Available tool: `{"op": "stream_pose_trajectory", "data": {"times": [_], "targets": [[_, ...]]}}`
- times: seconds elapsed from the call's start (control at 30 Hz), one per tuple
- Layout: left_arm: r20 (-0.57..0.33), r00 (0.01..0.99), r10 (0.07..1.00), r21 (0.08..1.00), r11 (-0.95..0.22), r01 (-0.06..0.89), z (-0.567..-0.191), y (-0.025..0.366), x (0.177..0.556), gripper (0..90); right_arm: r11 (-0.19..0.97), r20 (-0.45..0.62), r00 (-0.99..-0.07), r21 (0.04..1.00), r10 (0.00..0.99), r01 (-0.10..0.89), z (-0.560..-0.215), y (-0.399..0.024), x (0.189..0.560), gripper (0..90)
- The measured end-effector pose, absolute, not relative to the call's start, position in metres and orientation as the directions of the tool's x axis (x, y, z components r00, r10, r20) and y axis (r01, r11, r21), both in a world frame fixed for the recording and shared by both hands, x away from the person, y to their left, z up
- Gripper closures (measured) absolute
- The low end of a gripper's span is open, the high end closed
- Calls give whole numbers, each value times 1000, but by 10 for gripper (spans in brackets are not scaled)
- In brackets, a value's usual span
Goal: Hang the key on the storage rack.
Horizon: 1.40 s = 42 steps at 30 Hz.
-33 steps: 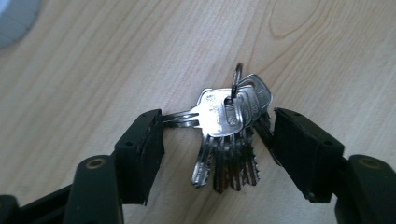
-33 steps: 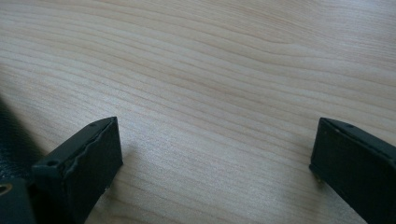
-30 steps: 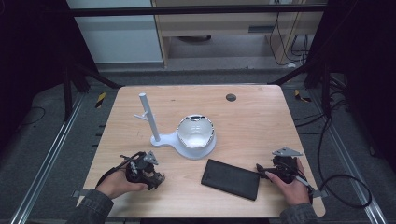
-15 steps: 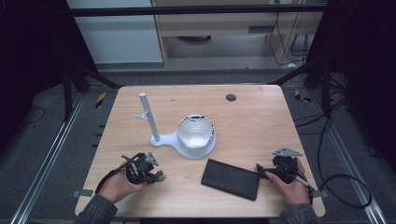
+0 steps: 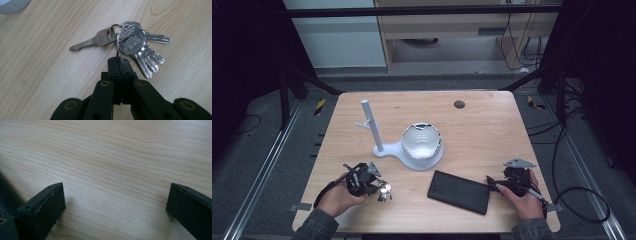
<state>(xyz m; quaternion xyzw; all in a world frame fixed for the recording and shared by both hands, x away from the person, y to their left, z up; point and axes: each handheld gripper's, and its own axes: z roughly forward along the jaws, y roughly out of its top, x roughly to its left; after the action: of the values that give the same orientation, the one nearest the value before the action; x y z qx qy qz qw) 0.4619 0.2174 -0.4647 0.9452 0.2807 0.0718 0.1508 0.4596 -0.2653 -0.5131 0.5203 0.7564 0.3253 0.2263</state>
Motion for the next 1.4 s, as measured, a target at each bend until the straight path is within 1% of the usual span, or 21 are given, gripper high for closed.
{"op": "stream_pose_trajectory", "data": {"times": [0.2,0.27,0.33,0.4,0.47,0.63,0.67,0.7,0.73,0.77,0.8,0.9,0.93,0.97,1.0,1.03,1.07,1.1,1.13,1.17,1.4], "targets": [[49,828,558,340,-789,511,-467,218,464,830,248,-5,-357,727,934,640,-513,-265,459,21],[50,836,546,341,-796,500,-468,217,463,893,247,-4,-356,727,934,640,-513,-265,459,21],[67,835,547,334,-801,497,-467,216,463,897,247,-3,-357,727,934,641,-513,-265,459,21],[56,825,562,372,-779,505,-457,219,462,897,247,-3,-357,728,934,640,-513,-265,459,21],[70,820,568,385,-774,504,-445,221,461,898,247,-3,-357,728,934,640,-513,-265,459,21],[86,821,565,393,-776,493,-416,223,459,898,241,4,-355,726,935,644,-513,-265,459,21],[86,821,565,393,-776,493,-416,223,459,898,241,4,-355,726,935,644,-513,-265,459,21],[94,822,561,394,-780,487,-405,224,460,898,243,2,-355,727,935,642,-513,-265,459,21],[94,822,561,394,-780,487,-405,224,460,898,244,-1,-355,727,935,641,-513,-265,459,21],[105,819,564,396,-779,486,-394,225,461,898,244,-1,-355,727,935,641,-513,-265,459,21],[105,819,564,396,-779,486,-394,225,461,898,244,-1,-355,727,935,641,-513,-265,459,21],[130,812,569,406,-777,480,-368,228,463,899,239,7,-353,726,935,645,-513,-265,459,21],[130,812,569,406,-777,480,-368,228,463,898,239,7,-353,726,935,645,-513,-265,459,21],[143,809,570,416,-777,473,-354,230,464,898,239,7,-353,726,936,645,-513,-265,459,21],[143,809,570,416,-777,473,-354,230,464,898,239,7,-353,726,936,645,-513,-265,459,21],[155,804,574,429,-772,469,-340,231,464,899,239,5,-353,726,936,645,-513,-265,459,21],[155,804,574,429,-772,469,-340,231,464,898,239,5,-353,726,936,645,-513,-265,459,21],[169,796,581,441,-767,466,-327,233,464,898,243,-1,-352,727,936,642,-513,-265,459,21],[169,796,581,441,-767,466,-327,233,464,898,243,-1,-352,727,936,642,-513,-265,459,21],[174,792,585,457,-760,461,-316,235,465,898,245,-4,-353,727,936,641,-513,-265,459,21],[178,778,603,494,-738,459,-293,241,469,899,244,-5,-351,728,936,641,-513,-264,459,20]]}}
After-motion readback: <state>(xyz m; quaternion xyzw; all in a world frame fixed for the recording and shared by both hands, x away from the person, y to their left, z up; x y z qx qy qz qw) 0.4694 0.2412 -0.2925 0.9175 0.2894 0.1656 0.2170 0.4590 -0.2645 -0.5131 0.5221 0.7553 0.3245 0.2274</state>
